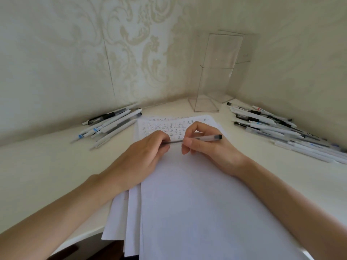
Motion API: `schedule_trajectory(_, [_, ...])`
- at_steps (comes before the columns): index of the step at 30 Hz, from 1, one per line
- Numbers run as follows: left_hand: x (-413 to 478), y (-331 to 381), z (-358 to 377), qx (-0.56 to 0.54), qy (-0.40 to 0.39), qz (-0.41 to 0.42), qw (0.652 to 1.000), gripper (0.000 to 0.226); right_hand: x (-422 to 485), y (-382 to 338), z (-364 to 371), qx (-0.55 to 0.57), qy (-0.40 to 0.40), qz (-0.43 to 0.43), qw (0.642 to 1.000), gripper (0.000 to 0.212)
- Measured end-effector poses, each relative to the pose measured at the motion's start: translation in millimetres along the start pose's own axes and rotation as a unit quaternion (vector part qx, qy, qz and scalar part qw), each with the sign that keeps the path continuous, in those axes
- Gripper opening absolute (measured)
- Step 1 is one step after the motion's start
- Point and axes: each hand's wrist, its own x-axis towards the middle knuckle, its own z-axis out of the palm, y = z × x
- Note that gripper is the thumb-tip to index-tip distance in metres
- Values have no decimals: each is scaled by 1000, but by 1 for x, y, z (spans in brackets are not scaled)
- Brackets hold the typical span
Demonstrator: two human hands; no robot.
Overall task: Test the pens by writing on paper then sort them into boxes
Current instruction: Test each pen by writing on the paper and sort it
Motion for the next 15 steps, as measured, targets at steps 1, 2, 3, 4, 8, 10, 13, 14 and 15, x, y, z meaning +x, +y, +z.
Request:
schedule_trajectory(1, [-1, 1, 1, 4, -20, -5, 1000, 24, 0, 0, 1, 2, -7, 1, 1000, 9])
schedule_trajectory(2, [-1, 3, 1, 15, -30, -2, 999, 27, -1, 1, 2, 7, -16, 2, 1000, 6])
schedule_trajectory(3, [-2, 4, 1, 35, -27, 10, 999, 30, -1, 1, 3, 13, -27, 4, 1000, 3])
schedule_trajectory(4, [-1, 6, 1, 63, -13, 26, 998, 32, -1, 2, 3, 23, -37, 6, 999, 6])
schedule_trajectory(8, [-2, 11, -2, 111, 15, 30, 993, 28, 0, 4, 3, 72, -55, 4, 996, 17])
schedule_trajectory(10, [-3, 12, -2, 104, 14, 23, 994, 29, 0, 4, 3, 85, -62, 2, 994, 18])
schedule_trajectory(13, [-3, 12, 2, 77, 19, 7, 997, 32, 1, 5, 4, 106, -69, 1, 992, 19])
schedule_trajectory(14, [-2, 12, 3, 64, 24, 1, 998, 34, 2, 4, 4, 114, -69, 2, 991, 19])
schedule_trajectory(15, [-2, 13, 4, 51, 28, -3, 998, 34, 2, 4, 4, 123, -68, 3, 990, 19])
